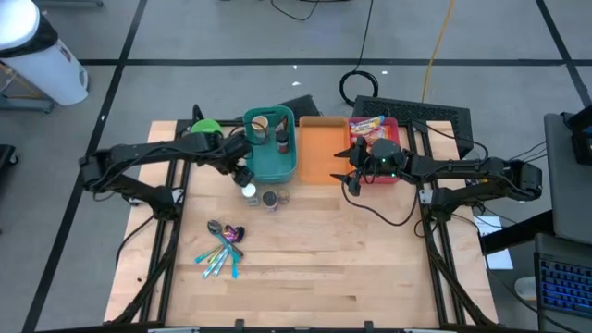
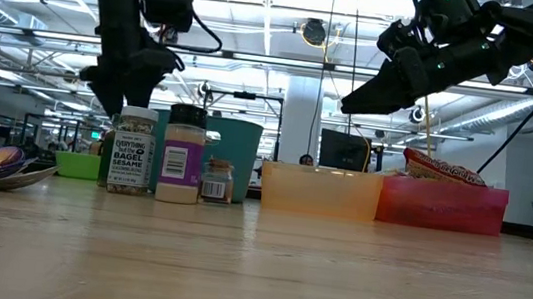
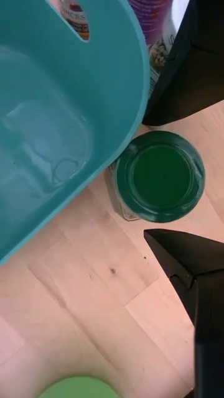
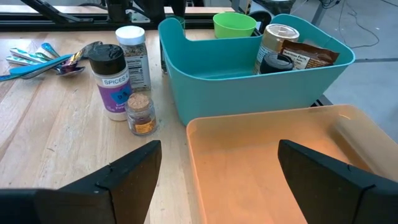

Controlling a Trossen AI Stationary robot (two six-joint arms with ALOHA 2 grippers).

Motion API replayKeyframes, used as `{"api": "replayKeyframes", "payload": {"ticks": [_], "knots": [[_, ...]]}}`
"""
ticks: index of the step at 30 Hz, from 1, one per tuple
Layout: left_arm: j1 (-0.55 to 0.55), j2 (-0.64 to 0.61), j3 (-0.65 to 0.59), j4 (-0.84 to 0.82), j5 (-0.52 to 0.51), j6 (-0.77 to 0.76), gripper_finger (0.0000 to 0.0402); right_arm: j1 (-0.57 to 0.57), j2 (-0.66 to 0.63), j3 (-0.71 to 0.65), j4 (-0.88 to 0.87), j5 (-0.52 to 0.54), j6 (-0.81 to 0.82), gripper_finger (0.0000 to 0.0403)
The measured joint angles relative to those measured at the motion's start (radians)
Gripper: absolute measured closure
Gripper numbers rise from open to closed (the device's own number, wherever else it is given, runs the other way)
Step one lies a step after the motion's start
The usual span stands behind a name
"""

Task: Pick & Place Food Item
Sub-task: Put the green seasoning bottle into the green bin

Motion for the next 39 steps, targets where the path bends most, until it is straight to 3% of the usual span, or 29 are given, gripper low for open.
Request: {"api": "replayKeyframes", "payload": {"ticks": [10,39], "knots": [[-0.004,0.061,0.000,0.017,0.003,0.003,0.0108,0.003,0.000,0.000,0.000,0.000,0.000,0.0085],[-0.002,0.020,0.014,-0.047,-0.023,-0.022,0.0108,0.020,0.000,0.000,-0.001,0.000,-0.001,0.0085]]}}
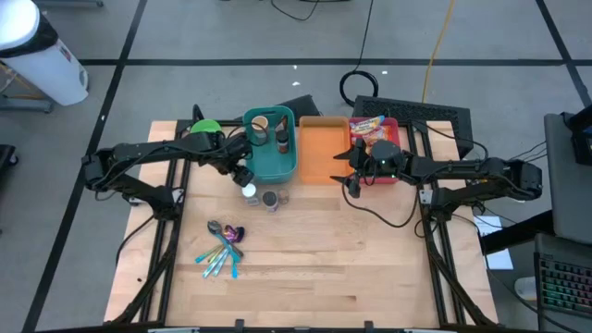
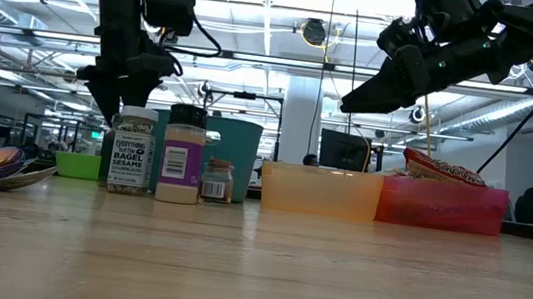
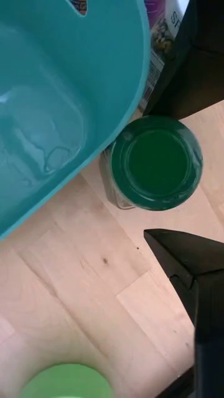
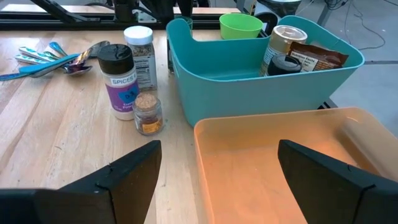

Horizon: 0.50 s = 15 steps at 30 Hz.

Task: Pick & Place Food Item
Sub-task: Put the green seasoning bottle into the green bin

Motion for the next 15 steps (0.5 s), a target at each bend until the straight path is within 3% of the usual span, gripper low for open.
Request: {"api": "replayKeyframes", "payload": {"ticks": [4,9,15], "knots": [[0.000,0.000,0.000,-0.001,0.000,-0.001,0.0122,0.000,0.000,0.000,0.000,0.000,0.000,0.0085],[0.000,0.000,0.000,-0.005,0.002,-0.002,0.0193,0.000,0.000,0.000,0.001,0.000,0.000,0.0085],[-0.012,0.000,0.001,-0.012,0.002,-0.005,0.0196,0.000,0.000,0.000,0.000,0.000,0.000,0.0085]]}}
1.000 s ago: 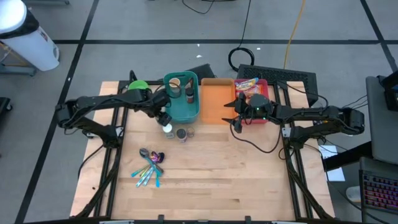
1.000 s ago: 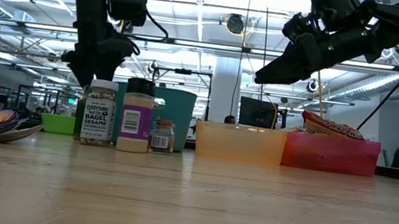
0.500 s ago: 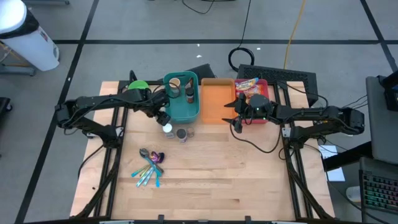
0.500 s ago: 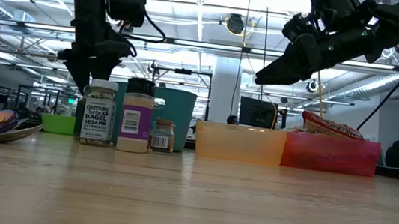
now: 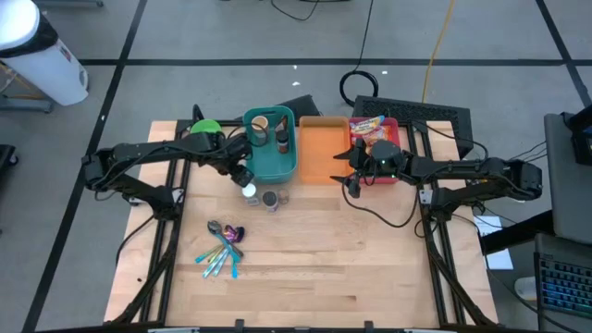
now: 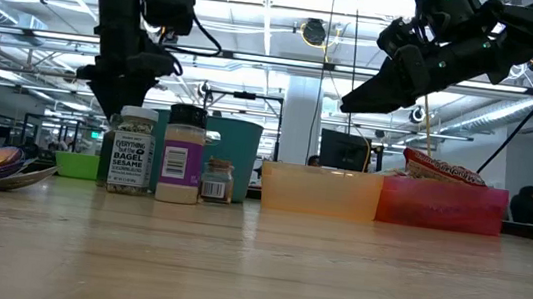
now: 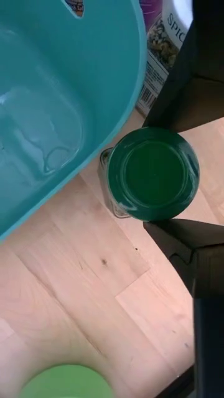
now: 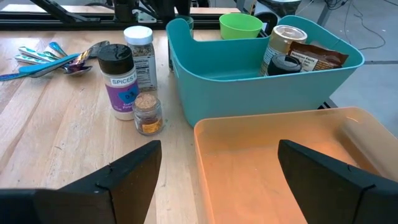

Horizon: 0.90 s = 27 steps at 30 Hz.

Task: Pick & Place Food Item
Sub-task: Put the green seasoning bottle into the green bin

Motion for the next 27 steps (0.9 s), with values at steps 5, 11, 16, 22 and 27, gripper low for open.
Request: {"api": "replayKeyframes", "payload": {"ticks": [5,11,16,22,27], "knots": [[-0.019,-0.003,0.022,-0.112,-0.022,-0.042,0.0196,0.000,0.000,0.000,0.000,0.000,0.000,0.0085],[-0.050,-0.003,0.134,-0.287,-0.093,-0.073,0.0196,0.000,0.000,0.000,0.003,0.000,0.000,0.0085],[-0.056,-0.004,0.286,-0.384,-0.151,-0.053,0.0196,0.000,0.000,0.000,0.005,0.000,-0.001,0.0085],[-0.043,-0.004,0.477,-0.436,-0.295,0.014,0.0196,0.000,0.000,0.000,0.004,0.000,-0.002,0.0085],[0.009,-0.005,0.537,-0.326,-0.305,0.099,0.0196,0.000,0.000,0.000,0.005,0.000,-0.003,0.0085]]}}
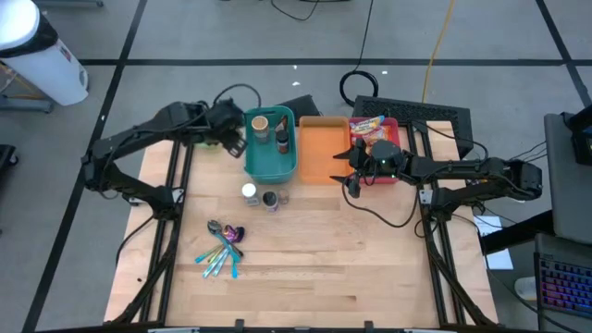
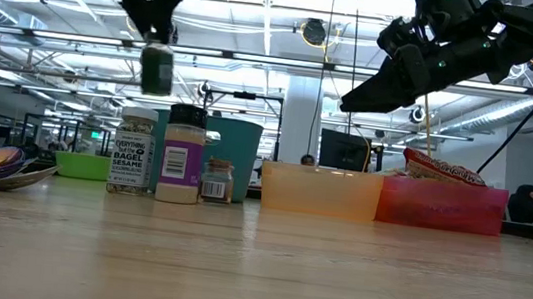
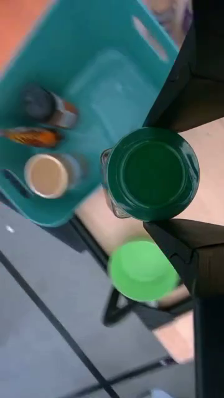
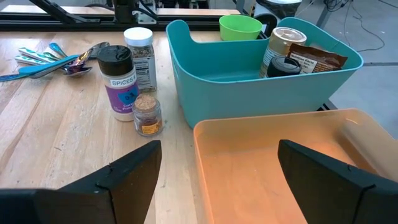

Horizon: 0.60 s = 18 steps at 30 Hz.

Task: Pick & Place Food Item
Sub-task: Put the green seasoning bottle into the green bin

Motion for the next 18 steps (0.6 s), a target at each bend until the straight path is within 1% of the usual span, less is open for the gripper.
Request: {"api": "replayKeyframes", "payload": {"ticks": [3,6,16,18], "knots": [[0.033,0.017,0.000,0.078,0.048,0.061,0.0196,0.000,0.000,0.000,0.000,0.000,0.000,0.0085],[0.062,0.062,0.000,0.120,0.092,0.110,0.0196,0.000,0.000,0.000,0.003,0.000,0.001,0.0085],[0.108,0.278,0.000,0.257,0.263,0.243,0.0196,0.000,0.000,0.000,0.003,0.000,0.002,0.0085],[0.110,0.322,0.000,0.265,0.275,0.252,0.0196,0.000,0.000,0.000,0.003,0.000,0.002,0.0085]]}}
